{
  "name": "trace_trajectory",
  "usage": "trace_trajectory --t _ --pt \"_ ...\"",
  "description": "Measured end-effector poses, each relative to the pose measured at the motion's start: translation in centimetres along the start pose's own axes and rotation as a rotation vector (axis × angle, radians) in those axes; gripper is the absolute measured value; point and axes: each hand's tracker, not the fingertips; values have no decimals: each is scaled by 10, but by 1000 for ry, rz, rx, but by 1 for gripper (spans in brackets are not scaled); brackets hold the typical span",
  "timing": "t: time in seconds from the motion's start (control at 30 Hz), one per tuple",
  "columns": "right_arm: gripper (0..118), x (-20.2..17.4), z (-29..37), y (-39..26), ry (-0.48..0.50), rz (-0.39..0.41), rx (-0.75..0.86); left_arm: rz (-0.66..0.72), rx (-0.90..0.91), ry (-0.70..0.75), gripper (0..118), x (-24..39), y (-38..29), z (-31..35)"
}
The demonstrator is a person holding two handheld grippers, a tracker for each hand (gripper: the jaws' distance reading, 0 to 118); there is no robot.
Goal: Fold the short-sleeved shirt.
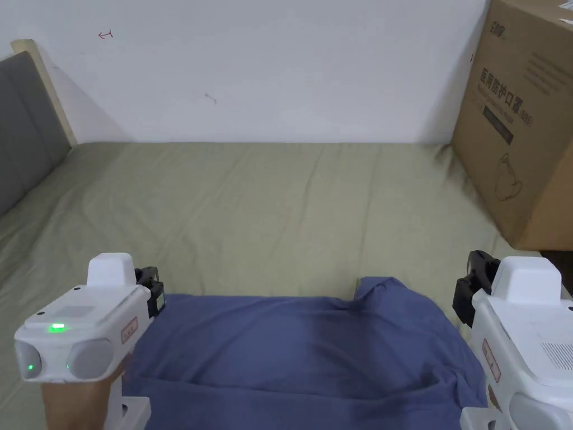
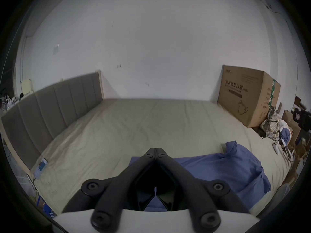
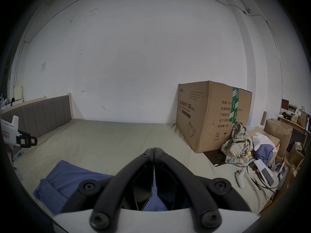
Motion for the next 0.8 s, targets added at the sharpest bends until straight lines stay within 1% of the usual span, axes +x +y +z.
trace_trajectory --t 0.13,0.2,0.27,0.3,0.33,0.4,0.43,0.47,0.57,0.6,0.63,0.73,0.77,0.8 --pt "0 -1 -27 -4 -2 11 -28 90 -167 -36 0 -32 9 -67" --pt "0 -2 -40 -7 -5 14 -44 88 -215 -18 0 -43 8 -99" --pt "0 -1 -53 -12 -11 20 -63 58 -275 1 0 -48 5 -130" --pt "0 -1 -59 -14 -12 22 -73 45 -284 7 7 -50 3 -142" --pt "0 0 -65 -17 -14 22 -82 28 -333 28 29 -53 1 -158" --pt "0 2 -77 -23 -21 22 -101 62 -431 33 84 -61 -8 -191" --pt "0 2 -82 -25 -25 25 -109 66 -458 43 107 -64 -12 -202" --pt "0 3 -87 -28 -29 28 -119 61 -452 47 110 -65 -17 -212" --pt "0 8 -101 -37 -38 26 -142 83 -495 86 102 -71 -31 -240" --pt "0 9 -104 -39 -41 27 -151 89 -516 87 96 -73 -35 -247" --pt "0 10 -108 -42 -46 28 -160 90 -536 87 83 -74 -39 -256" --pt "0 16 -118 -49 -53 27 -180 96 -588 90 53 -71 -51 -270" --pt "0 18 -122 -51 -52 24 -192 96 -582 83 48 -69 -53 -270" --pt "0 21 -126 -53 -49 19 -204 81 -562 96 33 -67 -53 -268"
